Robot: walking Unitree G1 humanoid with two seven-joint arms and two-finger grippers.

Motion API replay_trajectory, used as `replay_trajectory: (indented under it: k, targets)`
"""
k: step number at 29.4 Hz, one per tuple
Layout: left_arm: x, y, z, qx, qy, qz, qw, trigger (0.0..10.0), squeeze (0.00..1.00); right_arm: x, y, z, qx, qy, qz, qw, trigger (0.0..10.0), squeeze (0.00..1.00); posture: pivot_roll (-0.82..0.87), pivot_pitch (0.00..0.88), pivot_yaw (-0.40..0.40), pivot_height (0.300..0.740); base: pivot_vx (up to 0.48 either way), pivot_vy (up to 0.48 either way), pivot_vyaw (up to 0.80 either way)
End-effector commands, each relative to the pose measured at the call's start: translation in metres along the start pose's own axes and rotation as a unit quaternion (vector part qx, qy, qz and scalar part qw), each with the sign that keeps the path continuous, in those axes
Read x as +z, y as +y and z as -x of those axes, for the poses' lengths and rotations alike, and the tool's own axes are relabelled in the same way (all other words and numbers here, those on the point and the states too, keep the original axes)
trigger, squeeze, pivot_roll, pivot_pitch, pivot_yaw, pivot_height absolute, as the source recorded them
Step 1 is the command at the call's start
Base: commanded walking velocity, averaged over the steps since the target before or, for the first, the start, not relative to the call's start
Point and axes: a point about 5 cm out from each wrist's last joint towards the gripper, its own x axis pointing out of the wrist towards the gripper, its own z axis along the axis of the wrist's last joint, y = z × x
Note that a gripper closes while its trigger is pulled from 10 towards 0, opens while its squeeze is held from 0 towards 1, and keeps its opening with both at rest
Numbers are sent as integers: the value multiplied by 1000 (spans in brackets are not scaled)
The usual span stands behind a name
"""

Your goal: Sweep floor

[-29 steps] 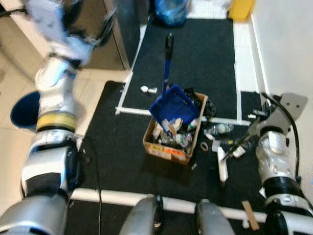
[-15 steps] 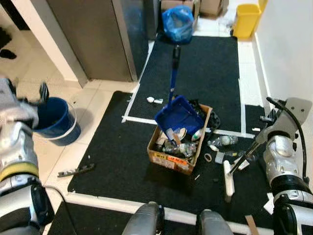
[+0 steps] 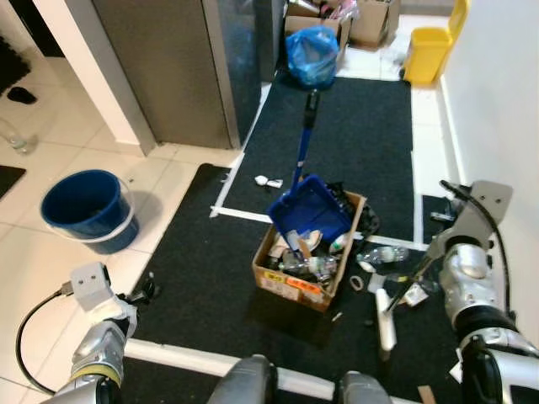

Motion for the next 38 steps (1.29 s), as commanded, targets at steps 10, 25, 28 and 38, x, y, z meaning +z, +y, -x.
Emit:
replay_trajectory:
  k: [10, 25, 28, 38]
  targets:
    - [-84, -26, 22, -41, 171, -26, 984, 10000, 0, -16, 4, 7, 14, 21, 13, 1000, 10000, 0, 110, 0, 42, 740, 0, 0, 0]
    - [-102, -49, 26, -90, 202, -50, 974, 10000, 0, -10, 4, 4, 19, 8, 18, 1000, 10000, 0, 103, 0, 21, 740, 0, 0, 0]
    - [-103, -47, 28, -83, 204, -44, 975, 10000, 0, -7, 4, 2, 19, 3, 19, 1000, 10000, 0, 102, 0, 17, 740, 266, 0, 0]
    - [-106, -46, 30, -84, 210, -51, 973, 10000, 0, 27, -6, -7, -6, -84, 31, 996, 10000, 0, 92, 0, 27, 740, 404, 0, 0]
